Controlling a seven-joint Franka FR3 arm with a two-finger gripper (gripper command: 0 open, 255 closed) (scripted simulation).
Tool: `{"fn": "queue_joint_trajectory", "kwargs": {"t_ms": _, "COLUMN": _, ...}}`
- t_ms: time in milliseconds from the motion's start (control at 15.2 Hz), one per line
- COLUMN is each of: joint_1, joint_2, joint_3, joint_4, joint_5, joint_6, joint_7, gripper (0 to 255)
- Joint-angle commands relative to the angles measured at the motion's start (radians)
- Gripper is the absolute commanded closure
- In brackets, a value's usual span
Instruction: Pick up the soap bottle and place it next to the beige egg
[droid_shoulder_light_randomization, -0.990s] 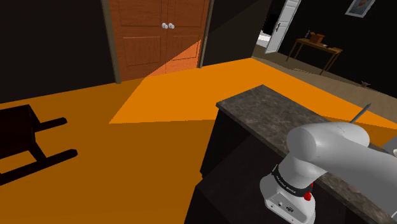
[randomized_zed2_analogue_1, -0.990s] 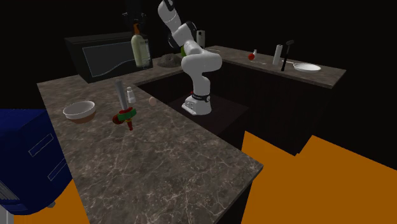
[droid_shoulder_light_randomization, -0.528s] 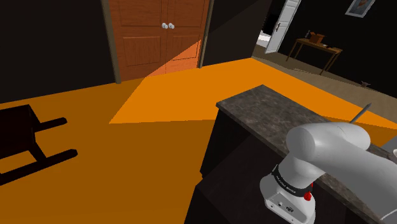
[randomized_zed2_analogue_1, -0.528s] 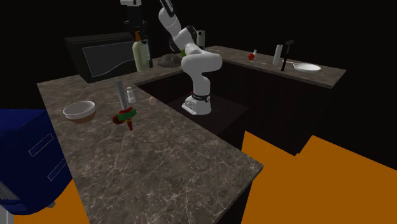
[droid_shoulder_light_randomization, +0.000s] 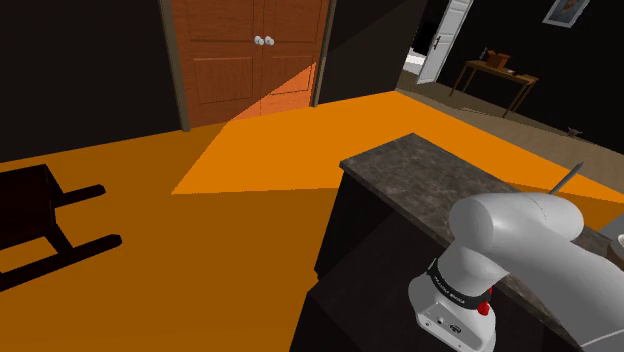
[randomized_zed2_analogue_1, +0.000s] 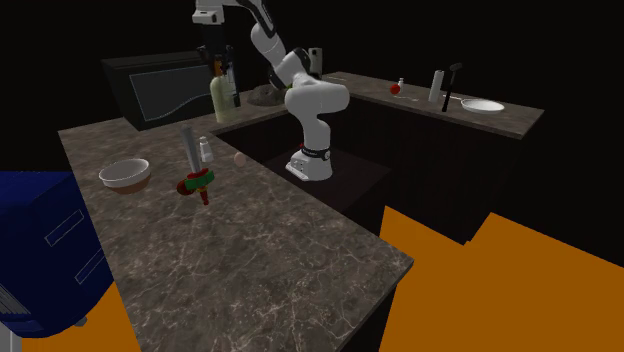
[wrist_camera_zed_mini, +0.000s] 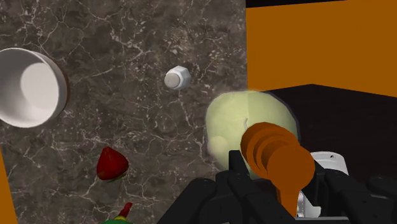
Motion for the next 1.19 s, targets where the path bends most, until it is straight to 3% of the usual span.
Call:
{"fn": "queue_joint_trajectory", "kwargs": {"t_ms": 0, "joint_1": -0.009, "joint_2": -0.024, "joint_3": -0.009, "joint_4": -0.030, "joint_5": -0.009, "joint_6": 0.006, "joint_7": 0.003, "gripper": 255}}
{"fn": "queue_joint_trajectory", "kwargs": {"t_ms": 924, "joint_1": -0.078, "joint_2": -0.189, "joint_3": -0.108, "joint_4": -0.212, "joint_5": -0.112, "joint_6": 0.046, "joint_7": -0.002, "gripper": 255}}
{"fn": "queue_joint_trajectory", "kwargs": {"t_ms": 1122, "joint_1": -0.131, "joint_2": -0.189, "joint_3": -0.154, "joint_4": -0.251, "joint_5": -0.122, "joint_6": 0.093, "joint_7": -0.022, "gripper": 255}}
